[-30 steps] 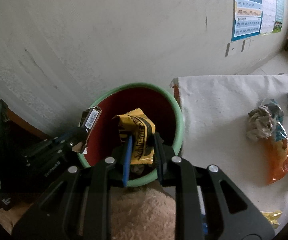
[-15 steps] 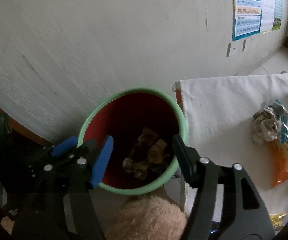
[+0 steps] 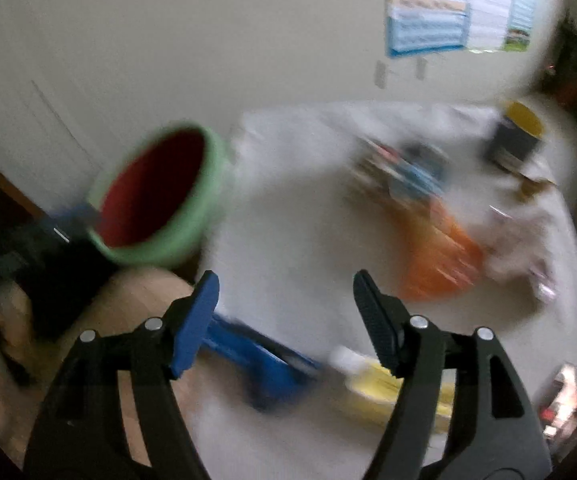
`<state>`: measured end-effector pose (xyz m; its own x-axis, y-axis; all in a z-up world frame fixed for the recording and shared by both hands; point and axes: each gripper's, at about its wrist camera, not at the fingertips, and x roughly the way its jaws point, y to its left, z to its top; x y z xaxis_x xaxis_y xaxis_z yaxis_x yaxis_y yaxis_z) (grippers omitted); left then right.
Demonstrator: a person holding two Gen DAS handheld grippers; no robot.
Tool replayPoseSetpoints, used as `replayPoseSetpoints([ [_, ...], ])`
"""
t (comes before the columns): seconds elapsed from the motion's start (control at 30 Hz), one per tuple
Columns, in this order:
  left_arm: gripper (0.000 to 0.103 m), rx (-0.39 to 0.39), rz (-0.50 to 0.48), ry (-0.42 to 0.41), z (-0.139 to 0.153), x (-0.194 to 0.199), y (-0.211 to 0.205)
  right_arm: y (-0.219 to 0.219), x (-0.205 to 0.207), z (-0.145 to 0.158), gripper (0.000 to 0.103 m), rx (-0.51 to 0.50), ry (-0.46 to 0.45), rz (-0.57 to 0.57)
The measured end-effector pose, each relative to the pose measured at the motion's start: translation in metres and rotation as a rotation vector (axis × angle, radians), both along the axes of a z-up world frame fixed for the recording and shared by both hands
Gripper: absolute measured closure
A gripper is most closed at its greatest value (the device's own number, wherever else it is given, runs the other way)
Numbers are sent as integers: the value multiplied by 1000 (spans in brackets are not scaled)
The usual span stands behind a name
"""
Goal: Collect trash
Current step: 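Grasp the blue wrapper with left tool while right grasps yellow carton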
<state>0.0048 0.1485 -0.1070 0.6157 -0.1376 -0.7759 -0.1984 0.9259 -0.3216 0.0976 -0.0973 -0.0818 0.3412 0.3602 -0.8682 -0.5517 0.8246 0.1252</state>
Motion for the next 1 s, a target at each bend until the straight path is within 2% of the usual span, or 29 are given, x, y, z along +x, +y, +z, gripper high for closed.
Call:
replayPoseSetpoints([
  [0.07, 42, -9, -72, 16, -1, 4, -27, -32, -2, -15, 35, -74, 24, -15],
  [0.17, 42, -10, -172, 35, -1, 5, -65, -66, -3, -36, 32, -114, 81, -23],
  [0.27, 42, -28, -248, 67, -5, 3, -96, -81, -7, -47, 27, -149, 95, 5],
  [0.43, 40, -128, -262, 158, -18, -1, -116, -78, -14, -68, 23, -276, 84, 141],
  [0.57, 40, -126, -256, 219, -32, -2, -128, -70, -23, -86, 23, -355, 55, 204],
  [0.6, 40, -122, -256, 226, -35, -2, -131, -67, -25, -88, 27, -374, 40, 210],
  [0.63, 40, -115, -255, 233, -38, 0, -134, -65, -27, -88, 44, -385, 27, 216],
  [0.73, 40, -102, -254, 253, -46, 4, -139, -68, -28, -84, 58, -366, 28, 180],
  [0.8, 40, -79, -255, 261, -50, 7, -143, -75, -25, -79, 70, -300, 54, 122],
  [0.9, 40, -50, -257, 267, -56, 14, -146, -96, -16, -69, 72, -140, 104, -24],
  [0.97, 40, -28, -252, 268, -59, 18, -147, -113, -15, -66, 84, -10, 142, -126],
  [1.0, 40, -18, -245, 267, -61, 22, -147, -118, -16, -66, 85, 30, 153, -162],
])
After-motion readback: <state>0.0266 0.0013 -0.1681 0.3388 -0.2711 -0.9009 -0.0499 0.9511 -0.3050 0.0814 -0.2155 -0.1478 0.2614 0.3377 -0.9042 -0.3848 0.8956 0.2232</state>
